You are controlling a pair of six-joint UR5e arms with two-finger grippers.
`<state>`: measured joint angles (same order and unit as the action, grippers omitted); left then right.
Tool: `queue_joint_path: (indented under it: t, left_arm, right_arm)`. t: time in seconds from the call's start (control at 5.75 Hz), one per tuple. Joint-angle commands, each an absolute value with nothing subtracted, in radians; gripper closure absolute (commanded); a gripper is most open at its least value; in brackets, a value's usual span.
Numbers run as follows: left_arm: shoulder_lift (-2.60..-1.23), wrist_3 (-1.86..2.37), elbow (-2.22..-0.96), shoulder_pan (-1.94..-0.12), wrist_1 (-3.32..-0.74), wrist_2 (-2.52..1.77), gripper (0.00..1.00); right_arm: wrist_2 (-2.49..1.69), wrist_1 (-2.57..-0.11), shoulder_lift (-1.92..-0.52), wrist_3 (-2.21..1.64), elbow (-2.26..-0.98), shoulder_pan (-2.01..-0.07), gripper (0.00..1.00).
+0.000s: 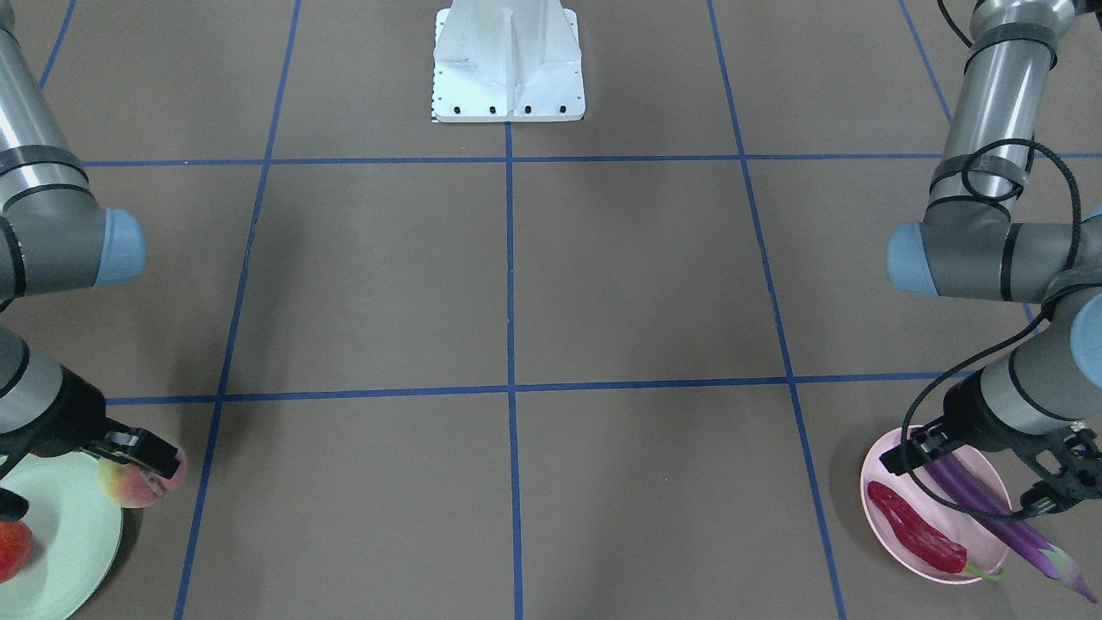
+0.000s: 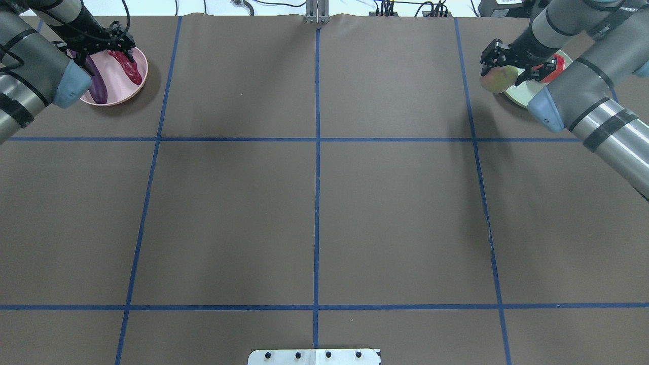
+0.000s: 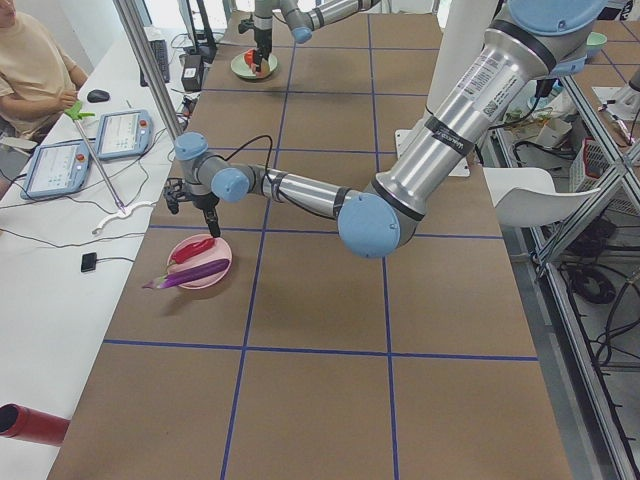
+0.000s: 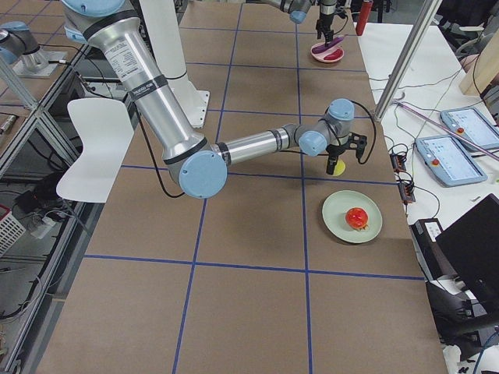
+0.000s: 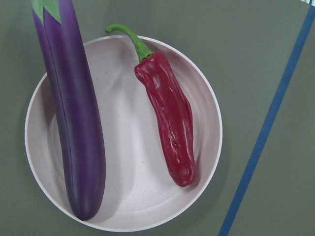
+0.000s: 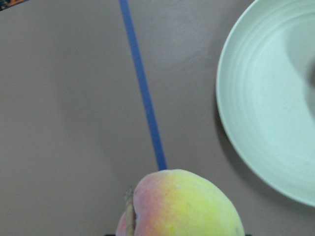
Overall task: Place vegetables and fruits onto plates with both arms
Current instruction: 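Carry the peach to the green plate with the right gripper and release it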
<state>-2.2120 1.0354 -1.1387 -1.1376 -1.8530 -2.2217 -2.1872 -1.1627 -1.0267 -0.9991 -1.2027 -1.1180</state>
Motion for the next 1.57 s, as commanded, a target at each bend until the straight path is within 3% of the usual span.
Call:
queue_joint_path:
  t: [0.0,0.17,0.35,0.52,0.7,1.22,1.39]
  left_arm:
    - [-2.204,1.038,-1.154,-1.134,-1.853,-2.218,0.0]
    - [-2.204,1.042,-1.152,-1.132,-1.853,-2.217,0.0]
    - [-2.206,1.048,-1.154,-1.131,-1.855,-2.217,0.0]
    - [-2.203,1.048,-1.175,-1.131,-1.855,-2.215,0.0]
    - [-2.195,1.049,-1.215,-1.131,-1.852,-2.217,0.0]
    - [-1.801,0.958,-1.715,-1.127,-1.844,-2.229,0.0]
    - [-1.723,0.862,-1.799,-1.132,-1.842,-2.259,0.0]
  right_arm:
    - [-2.127,-1.16,-1.02,-0.954,-1.088,-1.144,1.0]
    - [-2.111,-1.155,-1.017,-0.954,-1.077,-1.141,0.78]
    - [-2.109,-1.149,-1.022,-0.953,-1.078,-1.141,0.01]
    - [-2.115,-1.149,-1.023,-0.951,-1.109,-1.147,0.0]
    - [-2.162,-1.172,-1.076,-0.953,-1.224,-1.175,0.0]
    - [-2.325,-1.245,-1.294,-0.899,-1.519,-1.324,0.0]
    - [-2.338,-1.261,-1.377,-0.815,-1.599,-1.344,0.0]
